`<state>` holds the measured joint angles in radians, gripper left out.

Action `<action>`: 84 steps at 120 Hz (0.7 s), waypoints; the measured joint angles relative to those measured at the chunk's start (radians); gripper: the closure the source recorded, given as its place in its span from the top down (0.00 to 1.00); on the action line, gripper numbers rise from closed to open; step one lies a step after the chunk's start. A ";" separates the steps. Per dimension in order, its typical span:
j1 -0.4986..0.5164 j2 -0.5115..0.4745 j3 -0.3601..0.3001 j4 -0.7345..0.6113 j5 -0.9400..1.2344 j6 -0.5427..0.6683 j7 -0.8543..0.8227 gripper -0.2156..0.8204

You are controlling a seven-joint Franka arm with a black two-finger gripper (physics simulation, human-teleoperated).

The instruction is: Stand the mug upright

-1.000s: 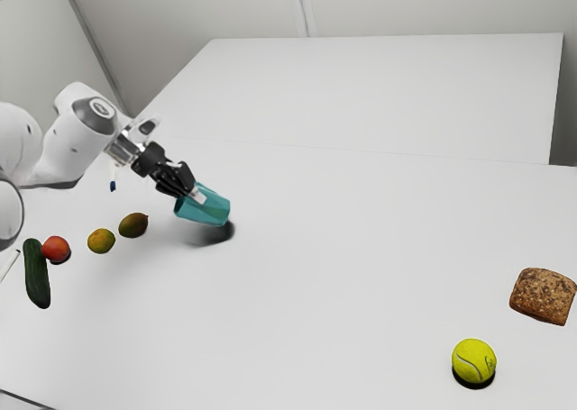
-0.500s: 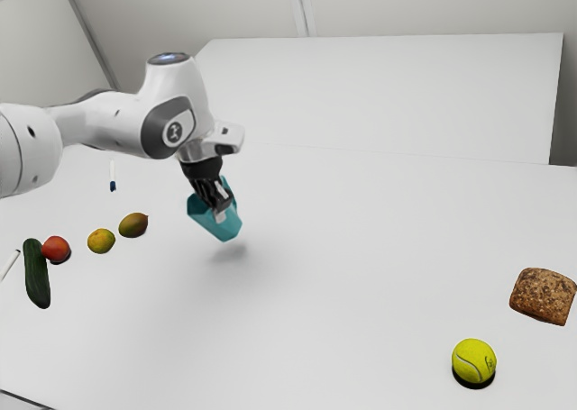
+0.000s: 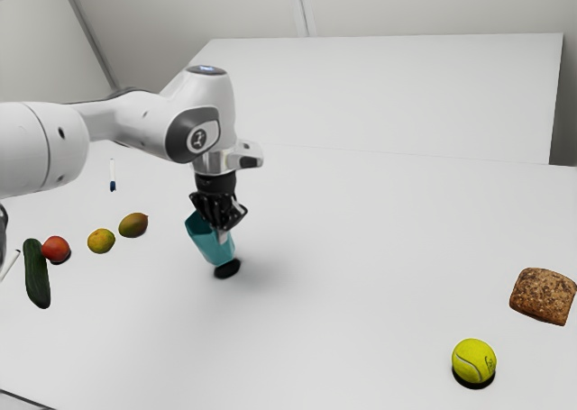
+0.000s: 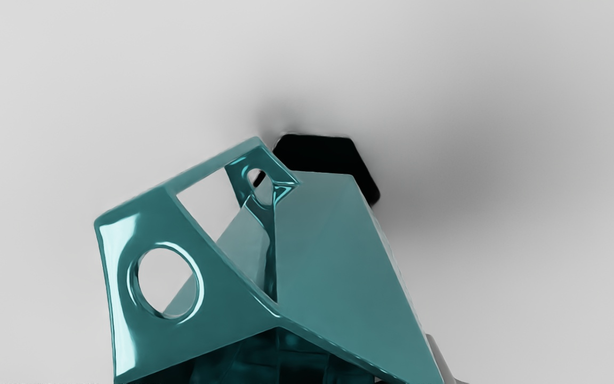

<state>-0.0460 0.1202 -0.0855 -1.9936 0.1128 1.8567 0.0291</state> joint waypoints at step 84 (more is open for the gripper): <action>-0.004 0.052 -0.007 0.028 -0.027 -0.009 -0.170 0.23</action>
<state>-0.0505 0.1724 -0.0923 -1.9659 0.0860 1.8478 -0.1409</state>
